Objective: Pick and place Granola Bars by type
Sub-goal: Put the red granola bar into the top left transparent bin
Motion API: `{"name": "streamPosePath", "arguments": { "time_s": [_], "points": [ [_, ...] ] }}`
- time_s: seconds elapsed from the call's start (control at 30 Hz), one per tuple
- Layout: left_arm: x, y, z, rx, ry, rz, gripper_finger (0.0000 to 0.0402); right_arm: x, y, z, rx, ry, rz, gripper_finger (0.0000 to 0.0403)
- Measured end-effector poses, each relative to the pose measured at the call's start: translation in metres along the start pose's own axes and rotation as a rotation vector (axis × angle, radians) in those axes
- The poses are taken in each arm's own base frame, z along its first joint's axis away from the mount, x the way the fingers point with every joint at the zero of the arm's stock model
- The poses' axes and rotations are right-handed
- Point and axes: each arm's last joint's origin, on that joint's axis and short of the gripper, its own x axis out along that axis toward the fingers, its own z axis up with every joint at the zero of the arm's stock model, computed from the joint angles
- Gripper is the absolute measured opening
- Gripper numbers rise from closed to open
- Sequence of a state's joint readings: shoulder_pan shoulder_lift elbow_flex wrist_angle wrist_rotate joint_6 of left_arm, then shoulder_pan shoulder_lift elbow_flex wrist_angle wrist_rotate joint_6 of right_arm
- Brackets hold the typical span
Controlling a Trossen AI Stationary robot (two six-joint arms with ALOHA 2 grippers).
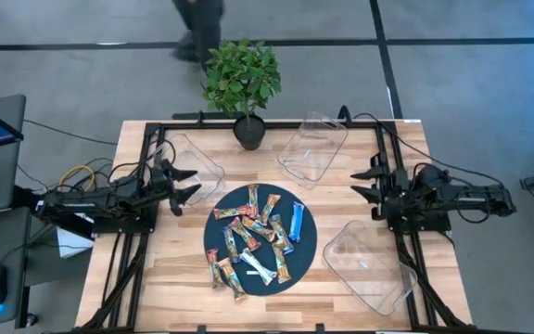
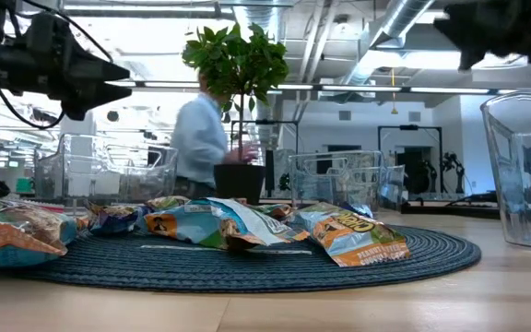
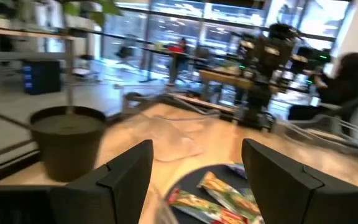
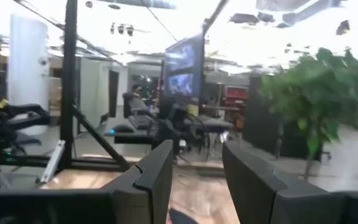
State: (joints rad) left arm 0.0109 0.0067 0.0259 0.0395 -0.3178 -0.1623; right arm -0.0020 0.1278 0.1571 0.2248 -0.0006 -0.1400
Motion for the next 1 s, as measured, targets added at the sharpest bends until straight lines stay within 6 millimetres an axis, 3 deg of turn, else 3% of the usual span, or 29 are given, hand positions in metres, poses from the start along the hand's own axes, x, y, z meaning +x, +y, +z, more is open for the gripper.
{"name": "streamPosePath", "arguments": {
  "time_s": [0.2,0.43,0.63,0.83,1.0],
  "points": [
    [-0.001,-0.008,0.008,0.094,-0.077,-0.247,0.024,0.025,0.005,0.028,-0.023,0.048,0.081,0.0134],
    [-0.009,-0.017,0.035,0.159,-0.301,-0.489,0.024,0.069,0.016,0.054,-0.122,0.108,0.18,0.0134],
    [-0.011,-0.022,0.06,0.185,-0.338,-0.533,0.024,0.114,0.029,0.07,-0.265,0.128,0.247,0.0134],
    [0.006,-0.033,0.089,0.262,-0.29,-0.532,0.024,0.147,0.035,0.081,-0.364,0.139,0.248,0.0134],
    [0.029,-0.049,0.119,0.294,-0.228,-0.636,0.024,0.157,0.032,0.084,-0.404,0.19,0.123,0.0134]
  ]
}}
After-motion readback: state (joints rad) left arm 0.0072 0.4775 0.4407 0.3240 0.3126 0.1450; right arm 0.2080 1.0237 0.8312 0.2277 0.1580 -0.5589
